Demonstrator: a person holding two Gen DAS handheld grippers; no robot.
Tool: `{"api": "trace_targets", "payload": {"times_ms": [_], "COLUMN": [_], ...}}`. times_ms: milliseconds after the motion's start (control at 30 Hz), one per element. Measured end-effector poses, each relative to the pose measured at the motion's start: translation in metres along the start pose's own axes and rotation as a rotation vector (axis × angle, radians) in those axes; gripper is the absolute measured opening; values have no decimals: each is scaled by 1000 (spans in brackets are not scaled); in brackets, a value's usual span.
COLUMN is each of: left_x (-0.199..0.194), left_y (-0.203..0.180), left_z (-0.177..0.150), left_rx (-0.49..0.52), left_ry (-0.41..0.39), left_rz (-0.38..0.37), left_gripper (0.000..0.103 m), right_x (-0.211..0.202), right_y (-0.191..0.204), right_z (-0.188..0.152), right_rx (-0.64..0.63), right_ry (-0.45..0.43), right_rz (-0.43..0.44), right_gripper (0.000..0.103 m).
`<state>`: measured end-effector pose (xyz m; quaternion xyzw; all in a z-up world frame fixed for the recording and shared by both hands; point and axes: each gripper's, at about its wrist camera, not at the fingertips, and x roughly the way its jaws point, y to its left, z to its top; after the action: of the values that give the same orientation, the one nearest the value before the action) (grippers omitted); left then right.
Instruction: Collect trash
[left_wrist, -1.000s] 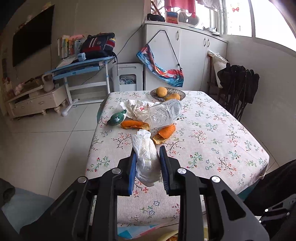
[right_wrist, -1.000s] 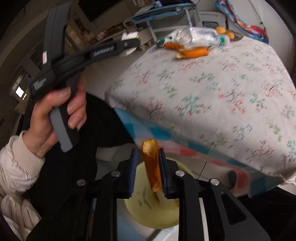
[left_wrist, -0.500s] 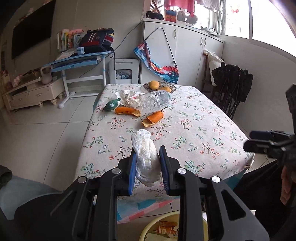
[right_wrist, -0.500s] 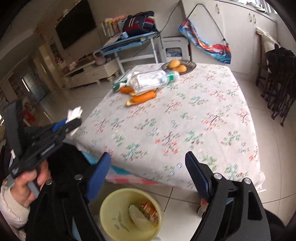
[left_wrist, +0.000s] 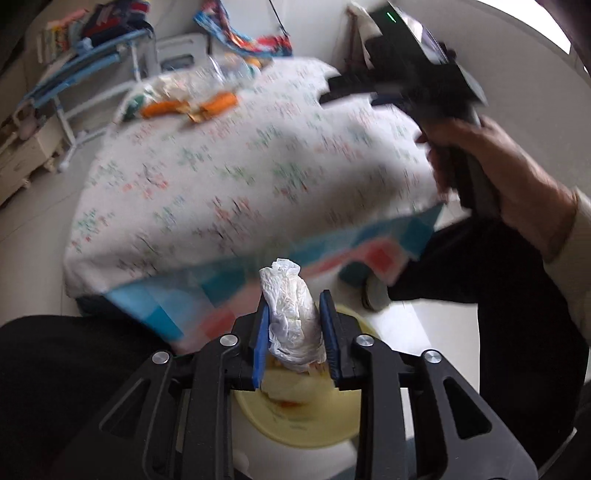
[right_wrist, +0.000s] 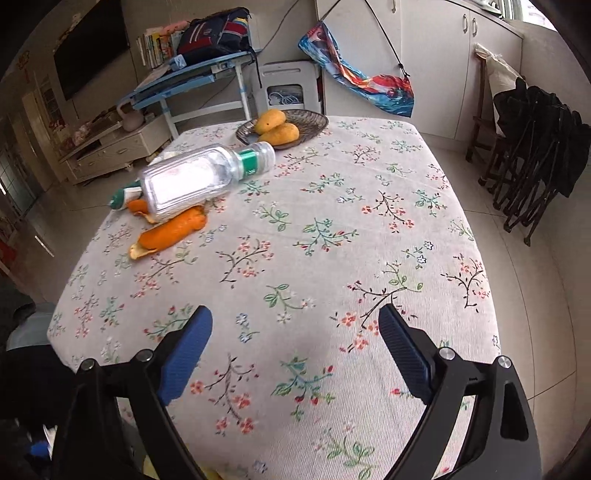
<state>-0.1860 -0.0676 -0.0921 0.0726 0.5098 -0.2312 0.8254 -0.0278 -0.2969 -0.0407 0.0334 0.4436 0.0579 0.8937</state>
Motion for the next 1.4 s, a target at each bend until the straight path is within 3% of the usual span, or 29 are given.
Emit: {"api": "trace_targets", "payload": {"times_ms": [100,267,433,700,933,1133,1400], "left_x": [21,23,24,23,16,25,15], "left_y": [-15,-10,1,3,11,7,19], "left_z": [-12,-11,-8,-5,-2,-3,-4], "left_rx": [86,54,0,2,-14,6,-41], "left_ry": [101,93,87,66,36,84,46], "left_rz": [31,21,15,20,32,58,5], "left_gripper": [46,60,61,62,72,72,72], "right_x": [23,49,70,89,88,88,89], "right_y": [-7,-7,-5,-12,-11,-10,-11], "right_z": [10,31,56,78,78,78,78], "right_rx": [22,19,20,50,50,50,50], "right_ry": [26,52,79,36,35,36,36], "right_rz": [-44,-149,-156,-154,-157,-158,-158], "right_gripper": [88,93,96,97,97,97,97]}}
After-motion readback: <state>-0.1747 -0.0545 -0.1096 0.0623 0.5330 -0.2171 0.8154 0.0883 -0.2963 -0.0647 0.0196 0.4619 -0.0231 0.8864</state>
